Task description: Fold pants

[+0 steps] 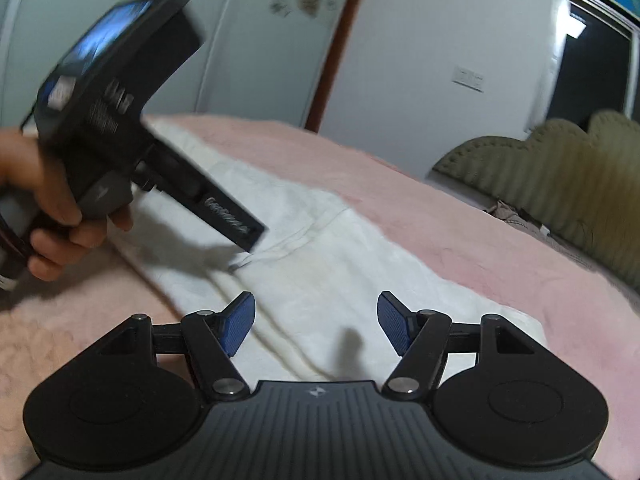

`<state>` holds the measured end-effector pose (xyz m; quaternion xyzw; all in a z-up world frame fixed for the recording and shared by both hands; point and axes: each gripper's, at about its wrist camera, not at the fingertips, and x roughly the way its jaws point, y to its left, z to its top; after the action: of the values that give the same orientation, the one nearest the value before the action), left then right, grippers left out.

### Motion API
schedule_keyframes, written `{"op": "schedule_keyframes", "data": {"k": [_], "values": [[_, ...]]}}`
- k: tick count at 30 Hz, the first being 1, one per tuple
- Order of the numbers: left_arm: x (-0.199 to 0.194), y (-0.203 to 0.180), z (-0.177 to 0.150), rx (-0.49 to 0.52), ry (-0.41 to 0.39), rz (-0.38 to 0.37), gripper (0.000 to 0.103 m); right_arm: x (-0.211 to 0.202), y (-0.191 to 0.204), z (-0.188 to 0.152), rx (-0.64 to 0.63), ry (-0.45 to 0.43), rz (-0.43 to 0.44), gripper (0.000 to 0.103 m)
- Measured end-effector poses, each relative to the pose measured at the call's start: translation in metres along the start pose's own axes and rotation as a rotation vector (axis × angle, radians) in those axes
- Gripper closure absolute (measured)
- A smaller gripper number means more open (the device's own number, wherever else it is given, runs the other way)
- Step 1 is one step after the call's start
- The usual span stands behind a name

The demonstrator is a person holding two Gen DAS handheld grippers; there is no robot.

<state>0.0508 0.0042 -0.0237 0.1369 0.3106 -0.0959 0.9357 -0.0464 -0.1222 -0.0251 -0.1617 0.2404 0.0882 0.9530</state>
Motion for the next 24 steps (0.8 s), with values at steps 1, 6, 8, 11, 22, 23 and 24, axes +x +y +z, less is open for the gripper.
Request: {"op": "schedule_keyframes", "data": {"k": [1,6,8,11,22,23,24], "values": [[-0.004,-0.006,-0.005,0.039,-0.032,0.029,0.011,0.007,0.0,0.007,-0.018,0.021,-0.002,0.036],[-0.016,-0.015,-0.01,0.097,-0.064,0.069,0.013,-0.004,-0.026,0.008,0.115,0.068,0.112,0.035],[-0.021,-0.014,-0.008,0.062,-0.078,0.072,0.013,-0.018,-0.053,-0.002,0.225,0.039,0.121,0.035],[-0.028,-0.015,0.002,0.002,-0.131,0.065,0.012,-0.031,-0.093,-0.017,0.365,0.031,0.024,0.035],[-0.013,-0.046,-0.002,0.134,-0.11,0.063,0.007,-0.039,-0.086,-0.005,0.191,-0.015,-0.037,0.027],[-0.012,-0.044,-0.003,0.142,-0.101,0.069,0.006,-0.031,-0.079,-0.007,0.146,0.022,-0.061,0.027],[-0.011,-0.04,-0.005,0.134,-0.099,0.065,0.005,-0.022,-0.073,-0.012,0.099,0.071,-0.103,0.027]]}}
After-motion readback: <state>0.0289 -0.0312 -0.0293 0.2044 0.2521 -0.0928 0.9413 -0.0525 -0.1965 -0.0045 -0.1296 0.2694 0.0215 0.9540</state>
